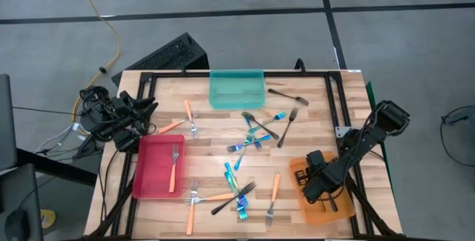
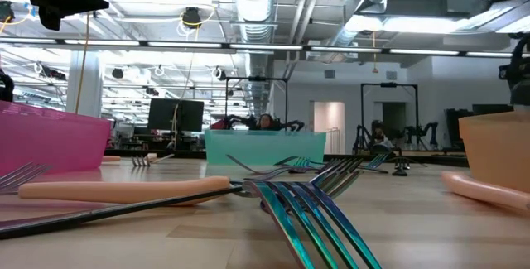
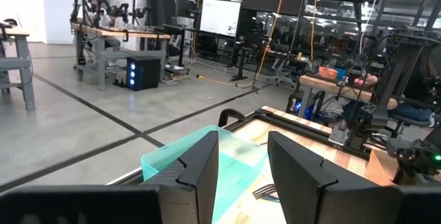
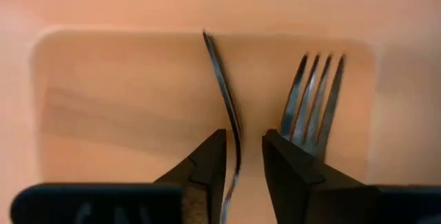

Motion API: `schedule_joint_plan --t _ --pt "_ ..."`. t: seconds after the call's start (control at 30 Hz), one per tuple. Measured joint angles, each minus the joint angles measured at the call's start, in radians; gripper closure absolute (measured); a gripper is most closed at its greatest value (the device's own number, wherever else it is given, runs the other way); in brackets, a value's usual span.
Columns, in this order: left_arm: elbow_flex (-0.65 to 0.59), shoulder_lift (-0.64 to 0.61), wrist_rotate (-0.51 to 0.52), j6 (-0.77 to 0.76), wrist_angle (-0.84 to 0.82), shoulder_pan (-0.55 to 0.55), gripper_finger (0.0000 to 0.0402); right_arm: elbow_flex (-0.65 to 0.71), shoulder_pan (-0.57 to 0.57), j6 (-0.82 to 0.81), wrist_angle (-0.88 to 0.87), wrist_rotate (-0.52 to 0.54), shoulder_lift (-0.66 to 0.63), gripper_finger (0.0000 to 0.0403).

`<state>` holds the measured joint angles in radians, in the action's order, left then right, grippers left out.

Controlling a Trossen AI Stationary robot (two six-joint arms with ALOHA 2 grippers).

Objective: Sort silverware by color (type)
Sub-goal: Put the black fork into the orange bin, then put the blue fork into the blue bin

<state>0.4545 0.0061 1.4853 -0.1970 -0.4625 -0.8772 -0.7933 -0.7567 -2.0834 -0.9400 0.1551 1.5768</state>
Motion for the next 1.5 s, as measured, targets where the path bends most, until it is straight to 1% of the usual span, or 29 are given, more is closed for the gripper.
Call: schedule_joint_plan --t 0.33,0.6,0.73,0.87,1.03,1.17,1.23,1.33,1.43,1.5 --pt "0.0 0.0 0.0 0.0 0.0 0.0 0.0289 -0.009 0.0 0.038 -0.006 0.004 0.0 0.0275" --pt "0.0 0.0 0.0 0.001 0.0 0.0 0.0289 -0.01 0.0 0.052 -0.007 0.004 0.0 0.0227" --pt "0.0 0.0 0.0 0.001 0.0 0.0 0.0289 -0.01 0.0 0.055 -0.009 0.004 -0.003 0.0216" --pt "0.0 0.0 -0.001 0.001 0.0 0.0 0.0289 -0.01 0.0 0.069 -0.009 0.008 -0.038 0.0218" --pt "0.0 0.0 -0.001 0.001 0.0 0.0 0.0289 -0.011 0.0 0.081 -0.046 0.027 -0.124 0.0224" --pt "0.0 0.0 -0.001 0.002 0.0 0.0 0.0289 -0.011 0.009 0.178 -0.05 0.037 -0.224 0.0227" --pt "0.0 0.0 -0.001 0.002 0.0 0.0 0.0289 -0.012 0.027 0.238 -0.042 0.063 -0.282 0.0227" --pt "0.0 0.0 -0.001 0.002 0.0 0.0 0.0289 -0.03 0.07 0.352 -0.037 0.159 -0.359 0.0227" --pt "0.0 0.0 0.004 0.001 0.0 0.0 0.0289 -0.058 0.134 0.557 0.007 0.294 -0.421 0.0227" --pt "0.0 0.0 0.004 0.001 0.0 0.0 0.0289 -0.076 0.189 0.766 0.085 0.369 -0.451 0.0227"
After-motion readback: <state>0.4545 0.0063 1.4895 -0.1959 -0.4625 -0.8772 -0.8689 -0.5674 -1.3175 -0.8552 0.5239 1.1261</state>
